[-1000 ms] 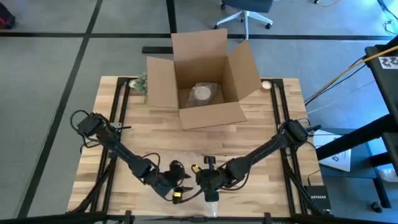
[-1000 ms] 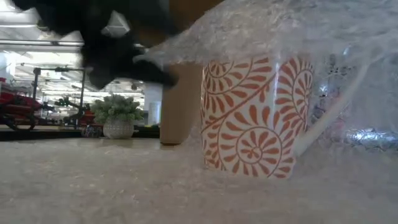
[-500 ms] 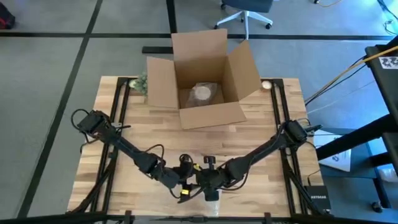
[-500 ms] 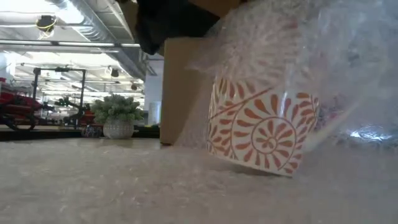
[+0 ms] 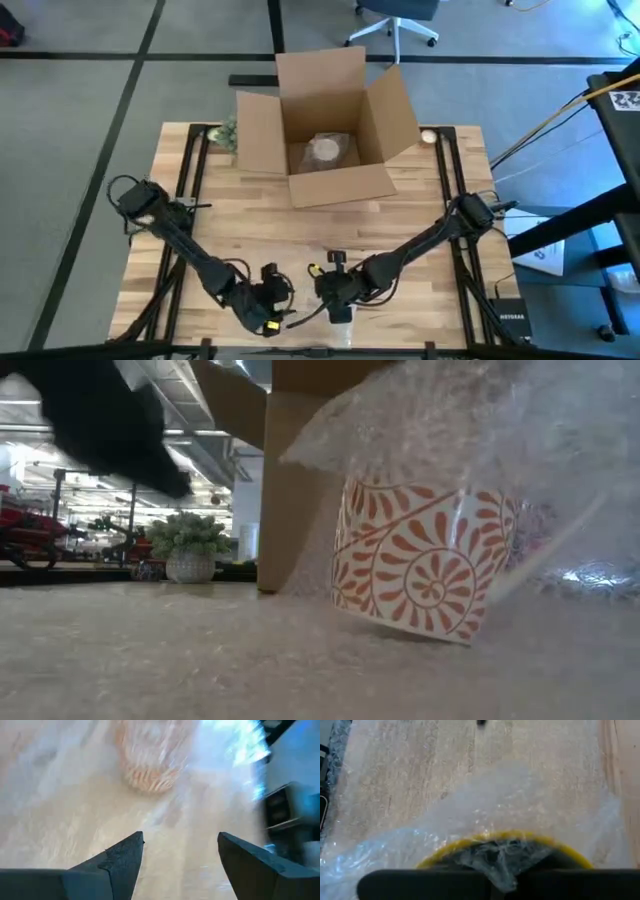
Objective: Wrap mug
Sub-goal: Wrap the orange mug with transparent bubble wrap
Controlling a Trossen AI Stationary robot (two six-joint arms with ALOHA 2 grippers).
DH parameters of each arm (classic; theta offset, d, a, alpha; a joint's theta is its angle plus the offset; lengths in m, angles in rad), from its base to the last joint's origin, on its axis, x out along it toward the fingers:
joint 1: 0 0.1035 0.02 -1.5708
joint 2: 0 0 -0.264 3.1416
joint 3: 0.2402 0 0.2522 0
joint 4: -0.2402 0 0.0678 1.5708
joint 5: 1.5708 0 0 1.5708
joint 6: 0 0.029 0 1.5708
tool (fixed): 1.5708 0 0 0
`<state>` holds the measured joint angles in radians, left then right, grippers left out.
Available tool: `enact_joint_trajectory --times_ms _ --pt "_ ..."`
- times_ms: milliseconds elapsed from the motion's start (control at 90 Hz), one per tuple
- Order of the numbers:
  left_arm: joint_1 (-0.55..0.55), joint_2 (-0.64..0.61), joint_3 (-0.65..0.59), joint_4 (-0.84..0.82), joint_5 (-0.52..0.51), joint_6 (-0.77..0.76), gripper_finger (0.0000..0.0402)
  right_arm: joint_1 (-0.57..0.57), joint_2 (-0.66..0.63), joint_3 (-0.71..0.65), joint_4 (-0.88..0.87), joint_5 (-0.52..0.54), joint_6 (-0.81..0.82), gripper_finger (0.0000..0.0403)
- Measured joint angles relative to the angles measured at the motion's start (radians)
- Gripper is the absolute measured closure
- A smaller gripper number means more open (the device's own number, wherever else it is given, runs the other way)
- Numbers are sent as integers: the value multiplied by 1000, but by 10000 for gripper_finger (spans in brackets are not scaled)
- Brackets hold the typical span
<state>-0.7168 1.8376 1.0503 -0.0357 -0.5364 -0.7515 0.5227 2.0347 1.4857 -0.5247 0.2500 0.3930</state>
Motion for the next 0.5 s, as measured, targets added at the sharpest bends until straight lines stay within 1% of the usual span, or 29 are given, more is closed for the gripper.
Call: enact_joint_trajectory --times_ms 89,144,200,300,500 --pt "27 64 1 151 2 54 163 0 0 0 0 1 0 400" --pt "46 93 1 261 20 102 163 0 0 0 0 2 0 400" --pt "62 104 15 319 44 138 163 0 0 0 0 2 0 400" --pt "82 93 54 306 74 182 163 0 -1 0 -4 2 0 400" --pt "81 56 130 304 51 329 163 0 -1 0 -3 2 -5 400"
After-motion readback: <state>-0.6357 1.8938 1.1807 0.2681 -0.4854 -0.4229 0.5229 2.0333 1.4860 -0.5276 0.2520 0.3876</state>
